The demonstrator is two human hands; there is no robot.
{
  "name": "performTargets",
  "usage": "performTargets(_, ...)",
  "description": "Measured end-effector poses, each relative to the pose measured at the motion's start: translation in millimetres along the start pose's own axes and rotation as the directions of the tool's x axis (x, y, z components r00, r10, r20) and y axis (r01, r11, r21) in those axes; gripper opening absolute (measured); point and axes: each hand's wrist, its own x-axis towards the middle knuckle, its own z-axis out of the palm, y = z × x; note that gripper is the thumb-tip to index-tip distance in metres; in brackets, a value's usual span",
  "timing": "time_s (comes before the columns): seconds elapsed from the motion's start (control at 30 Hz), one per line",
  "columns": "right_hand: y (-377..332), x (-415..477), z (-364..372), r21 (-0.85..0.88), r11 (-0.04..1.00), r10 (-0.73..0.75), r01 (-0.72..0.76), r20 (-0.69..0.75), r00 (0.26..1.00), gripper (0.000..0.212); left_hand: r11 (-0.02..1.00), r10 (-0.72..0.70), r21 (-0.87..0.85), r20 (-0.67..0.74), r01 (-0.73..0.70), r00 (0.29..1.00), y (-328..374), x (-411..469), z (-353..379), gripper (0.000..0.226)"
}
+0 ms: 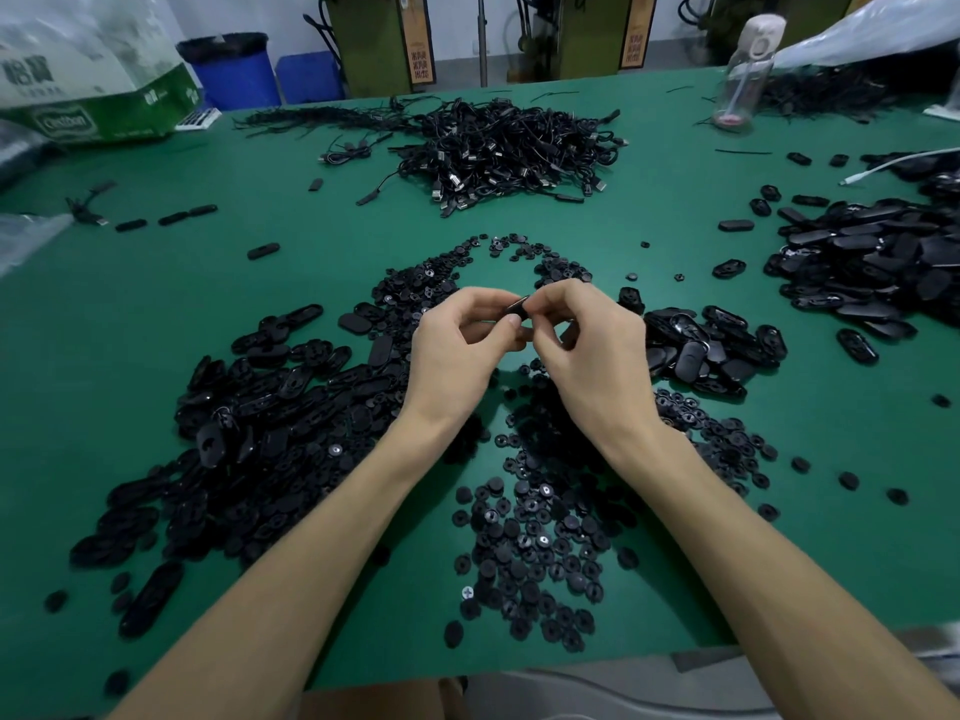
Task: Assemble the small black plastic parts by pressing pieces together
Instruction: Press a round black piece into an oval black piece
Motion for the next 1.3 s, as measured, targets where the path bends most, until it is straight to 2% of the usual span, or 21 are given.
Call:
performTargets(0.23, -7.5, -2.4, -0.1, 0.029, 0.998, -0.057, 0.055, 0.098, 0.993, 0.021, 0.999, -0.047, -0.015, -0.111, 0.045, 0.993, -2.5, 4.1, -7.3, 0.011)
performTargets(0.33, -8.2, -2.9, 0.0, 0.023, 0.999, -0.047, 0.045, 0.096, 0.994, 0.025, 0.997, -0.07, -0.054, -0.132, 0.063, 0.989, -1.3, 4.1, -8.4, 0.009)
performTargets(0.5, -5.3, 2.7, -3.8, 0.067, 0.996, 0.058, -0.061, 0.05, 0.997, 0.023, 0.989, -0.083, -0.128, -0.038, 0.077, 0.996, 3.9, 3.1, -7.1, 0.013)
performTargets(0.63, -2.8, 4.4, -4.7, 0.077, 0.988, 0.127, -0.131, 0.052, 0.991, 0.012, 0.993, -0.072, -0.092, 0.039, 0.075, 0.997, 4.1, 0.7, -4.6, 0.012)
performTargets(1.0, -5.2, 1.0, -1.6, 0.071, 0.991, 0.112, -0.117, 0.076, 0.991, 0.011, 0.994, -0.055, 0.094, -0.027, 0.057, 0.998, 2.4, 3.0, -2.7, 0.013)
performTargets(1.17, -3.6, 1.1, -1.6, 0.078, 0.989, 0.118, -0.122, 0.057, 0.991, 0.007, 0.995, -0.058, 0.082, 0.011, 0.057, 0.998, 3.9, 3.7, -3.6, 0.011)
performTargets(1.3, -3.7, 2.6, -3.5, 0.084, 0.99, 0.11, -0.112, 0.034, 0.993, 0.008, 0.995, -0.082, -0.046, 0.045, 0.084, 0.996, 6.4, 3.7, -7.4, 0.014)
